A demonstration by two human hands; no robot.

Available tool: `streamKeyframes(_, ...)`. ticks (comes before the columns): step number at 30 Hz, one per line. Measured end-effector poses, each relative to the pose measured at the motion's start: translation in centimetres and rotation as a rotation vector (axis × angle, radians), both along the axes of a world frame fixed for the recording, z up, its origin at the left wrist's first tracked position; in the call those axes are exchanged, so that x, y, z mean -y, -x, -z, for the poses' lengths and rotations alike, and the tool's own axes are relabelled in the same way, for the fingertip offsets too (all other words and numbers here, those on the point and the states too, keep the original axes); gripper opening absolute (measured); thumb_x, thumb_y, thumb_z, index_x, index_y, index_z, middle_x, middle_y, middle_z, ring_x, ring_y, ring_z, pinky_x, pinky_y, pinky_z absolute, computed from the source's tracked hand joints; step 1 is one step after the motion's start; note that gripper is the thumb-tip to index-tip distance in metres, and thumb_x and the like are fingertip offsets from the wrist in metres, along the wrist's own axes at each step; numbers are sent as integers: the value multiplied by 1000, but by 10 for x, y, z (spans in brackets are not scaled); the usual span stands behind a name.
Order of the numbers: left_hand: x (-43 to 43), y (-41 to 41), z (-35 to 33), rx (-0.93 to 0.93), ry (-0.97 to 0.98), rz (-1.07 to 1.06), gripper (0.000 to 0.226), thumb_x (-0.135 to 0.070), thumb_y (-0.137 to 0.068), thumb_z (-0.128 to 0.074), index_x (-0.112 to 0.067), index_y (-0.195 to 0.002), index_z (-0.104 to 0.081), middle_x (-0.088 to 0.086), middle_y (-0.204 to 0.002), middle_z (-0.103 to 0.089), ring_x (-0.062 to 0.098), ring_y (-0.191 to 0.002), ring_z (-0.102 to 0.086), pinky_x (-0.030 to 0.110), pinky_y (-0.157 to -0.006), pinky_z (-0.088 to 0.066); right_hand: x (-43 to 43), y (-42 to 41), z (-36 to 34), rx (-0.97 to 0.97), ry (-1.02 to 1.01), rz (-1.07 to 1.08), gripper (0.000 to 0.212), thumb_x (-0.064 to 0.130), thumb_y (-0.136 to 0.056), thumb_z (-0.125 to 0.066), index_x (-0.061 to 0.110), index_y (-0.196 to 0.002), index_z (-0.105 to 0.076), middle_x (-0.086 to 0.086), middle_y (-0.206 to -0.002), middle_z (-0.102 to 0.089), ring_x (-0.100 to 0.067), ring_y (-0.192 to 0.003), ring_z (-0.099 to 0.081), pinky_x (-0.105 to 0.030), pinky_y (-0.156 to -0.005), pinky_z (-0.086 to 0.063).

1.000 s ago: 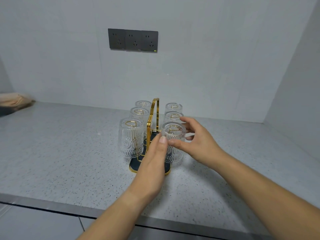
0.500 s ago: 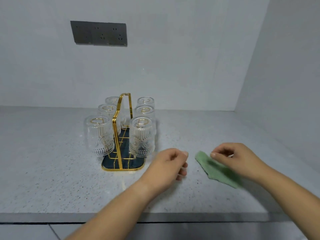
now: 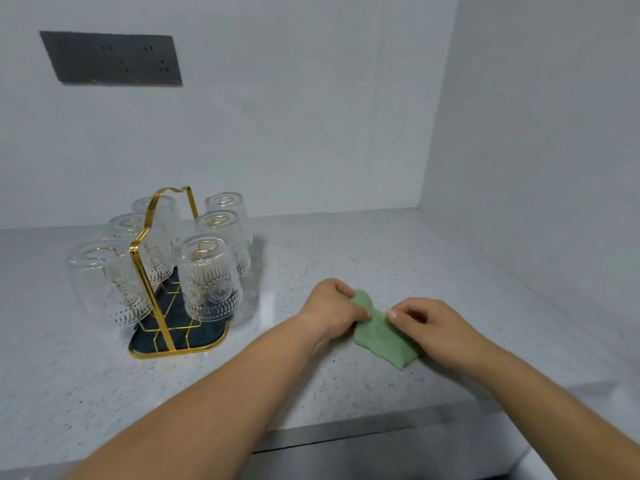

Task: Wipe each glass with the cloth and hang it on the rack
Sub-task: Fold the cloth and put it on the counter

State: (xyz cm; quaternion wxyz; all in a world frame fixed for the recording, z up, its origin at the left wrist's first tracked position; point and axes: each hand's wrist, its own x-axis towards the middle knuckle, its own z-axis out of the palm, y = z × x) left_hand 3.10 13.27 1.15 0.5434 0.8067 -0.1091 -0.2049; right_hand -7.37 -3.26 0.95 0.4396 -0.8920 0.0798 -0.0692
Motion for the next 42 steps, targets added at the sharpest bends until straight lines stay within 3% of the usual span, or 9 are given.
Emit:
streamKeyframes(4, 7, -1, 0, -52, 56, 89, 52, 5, -91, -69, -18, -136, -55, 20, -112, -67, 21, -65, -65, 30, -59, -58, 3, -6, -7, -74, -162, 87, 33, 46, -96, -64, 16, -89, -77, -2, -91, -78, -6, -70, -62, -22, -68, -47)
streamKeyframes(9, 3, -13, -5, -9, -127, 313, 82, 8, -90, -62, -23, -161, -35, 12, -96, -67, 14, -56, -63, 28, -60, -55, 7, -7, -9, -154, -233, -18, 17, 29, -83, -84, 15, -89, -78, 1, -78, -76, -8, -74, -71, -26, -75, -56)
streamKeyframes(11, 1, -20, -9, -15, -213, 390, 63, 4, -90, -68, -14, -148, -53, 19, -112, -70, 19, -70, -70, 30, -66, -62, 8, -5, -9, -168, -194, -76, 23, 29, -76, -90, 17, -90, -77, -9, -79, -75, -9, -71, -68, -26, -75, -56)
streamKeyframes(18, 9, -21, -5, 148, -153, 403, 17, -18, -90, -82, -11, -97, -67, 5, -84, -68, 20, -74, -64, 33, -68, -56, 13, 4, -4, -195, -62, -54, 31, 28, -65, -96, 21, -87, -74, 4, -64, -66, -10, -60, -58, -29, -64, -50)
streamKeyframes(22, 18, -17, -12, 124, 194, 418, 19, -7, -94, -74, -14, -80, -62, 0, -123, -75, 14, -109, -71, 30, -94, -56, 28, 19, -9, -7, -284, 29, 17, 13, -76, -89, 18, -83, -74, -2, -71, -64, -15, -65, -57, -28, -66, -49)
streamKeyframes(27, 56, -10, -27, 186, 311, 399, 28, -10, -99, -69, -17, -78, -53, -2, -68, -63, 10, -60, -60, 23, -55, -47, 53, 48, -22, 224, -357, 125, 13, 4, -90, -74, 15, -84, -70, 2, -80, -64, -6, -56, -60, -17, -57, -50)
streamKeyframes(34, 139, -8, -23, 295, 106, 439, 21, -22, -94, -78, -14, -91, -58, -4, -66, -61, 1, -49, -56, 18, -50, -44, 100, 67, -10, 321, -107, 470, 29, 3, -87, -76, 28, -73, -75, 7, -79, -74, 2, -61, -63, -11, -63, -50)
streamKeyframes(39, 195, 5, 0, 246, 42, 458, 19, -12, -92, -79, -17, -87, -62, -2, -71, -59, 10, -60, -55, 21, -55, -45, 137, 86, 14, 214, 106, 622, 36, 6, -86, -76, 37, -67, -69, 4, -84, -71, -16, -78, -66, -43, -83, -58)
streamKeyframes(42, 220, 13, 1, 276, 38, 472, 18, -16, -93, -78, -17, -81, -65, -5, -65, -56, 7, -58, -52, 20, -58, -44, 142, 101, 18, 200, 209, 631, 20, 10, -88, -74, 27, -79, -74, 5, -91, -62, -14, -83, -63, -40, -84, -56)
